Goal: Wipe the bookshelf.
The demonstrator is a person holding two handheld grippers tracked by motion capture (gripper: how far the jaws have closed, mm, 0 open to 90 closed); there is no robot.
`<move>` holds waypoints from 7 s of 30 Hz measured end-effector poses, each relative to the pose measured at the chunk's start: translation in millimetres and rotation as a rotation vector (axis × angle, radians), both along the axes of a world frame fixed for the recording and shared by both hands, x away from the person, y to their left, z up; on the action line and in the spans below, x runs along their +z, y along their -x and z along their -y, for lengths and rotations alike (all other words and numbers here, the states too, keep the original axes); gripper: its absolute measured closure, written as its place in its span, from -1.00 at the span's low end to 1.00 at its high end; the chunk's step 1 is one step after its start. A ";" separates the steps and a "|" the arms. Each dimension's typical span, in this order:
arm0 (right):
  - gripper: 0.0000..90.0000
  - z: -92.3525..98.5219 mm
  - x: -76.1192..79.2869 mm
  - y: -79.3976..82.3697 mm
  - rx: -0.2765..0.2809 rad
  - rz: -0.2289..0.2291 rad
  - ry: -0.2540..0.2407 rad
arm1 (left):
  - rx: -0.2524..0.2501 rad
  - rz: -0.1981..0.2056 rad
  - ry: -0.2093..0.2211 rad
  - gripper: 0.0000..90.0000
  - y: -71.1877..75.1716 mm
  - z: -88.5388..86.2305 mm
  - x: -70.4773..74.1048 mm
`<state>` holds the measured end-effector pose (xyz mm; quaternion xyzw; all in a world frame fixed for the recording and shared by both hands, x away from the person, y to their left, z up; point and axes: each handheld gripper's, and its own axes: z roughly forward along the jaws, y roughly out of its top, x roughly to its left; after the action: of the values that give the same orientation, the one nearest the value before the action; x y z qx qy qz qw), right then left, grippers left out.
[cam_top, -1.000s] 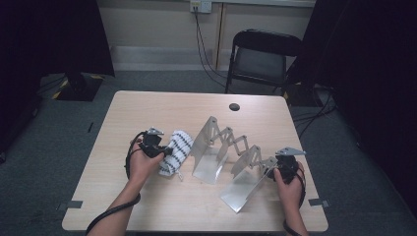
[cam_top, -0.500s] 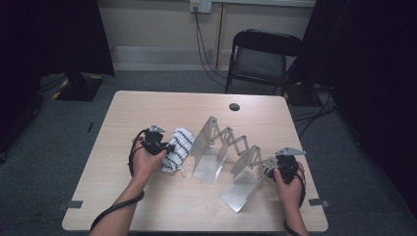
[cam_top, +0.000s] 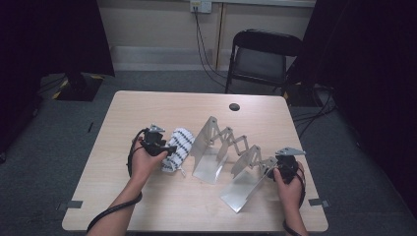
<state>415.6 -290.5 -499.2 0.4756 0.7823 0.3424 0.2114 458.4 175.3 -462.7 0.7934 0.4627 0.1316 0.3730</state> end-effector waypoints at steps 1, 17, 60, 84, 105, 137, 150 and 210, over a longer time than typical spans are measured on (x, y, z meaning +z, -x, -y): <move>-0.65 0.0 0.0 0.0 0.000 0.000 0.000 | 0.004 0.005 0.001 -0.11 0.1 0.1 -0.1; -0.65 -0.9 0.0 0.1 -0.007 0.000 0.000 | -0.010 0.010 0.006 -0.45 4.5 -1.8 2.1; -0.65 -1.5 0.0 0.4 -0.011 0.000 0.000 | -0.056 -0.014 0.026 -0.61 25.4 -19.8 0.4; -0.65 -1.6 0.0 0.4 -0.011 0.000 0.000 | -0.069 -0.027 0.019 -0.61 42.6 -38.2 -11.0; -0.65 -1.6 0.0 0.5 -0.011 0.000 0.000 | -0.069 -0.035 0.010 -0.61 56.9 -54.6 -18.9; -0.65 -1.7 0.0 0.5 -0.008 0.000 0.000 | -0.076 -0.035 -0.012 -0.61 77.6 -74.2 -27.2; -0.65 -1.6 0.0 0.4 -0.008 0.000 -0.001 | -0.080 -0.030 -0.033 -0.61 84.3 -82.7 -27.0; -0.65 -1.6 0.0 0.5 -0.007 -0.001 -0.001 | -0.122 0.100 -0.088 -0.70 106.9 -101.3 -38.3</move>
<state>415.0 -288.9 -499.2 0.4786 0.7805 0.3416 0.2122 351.4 276.5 -501.0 0.8283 0.3879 0.1682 0.3675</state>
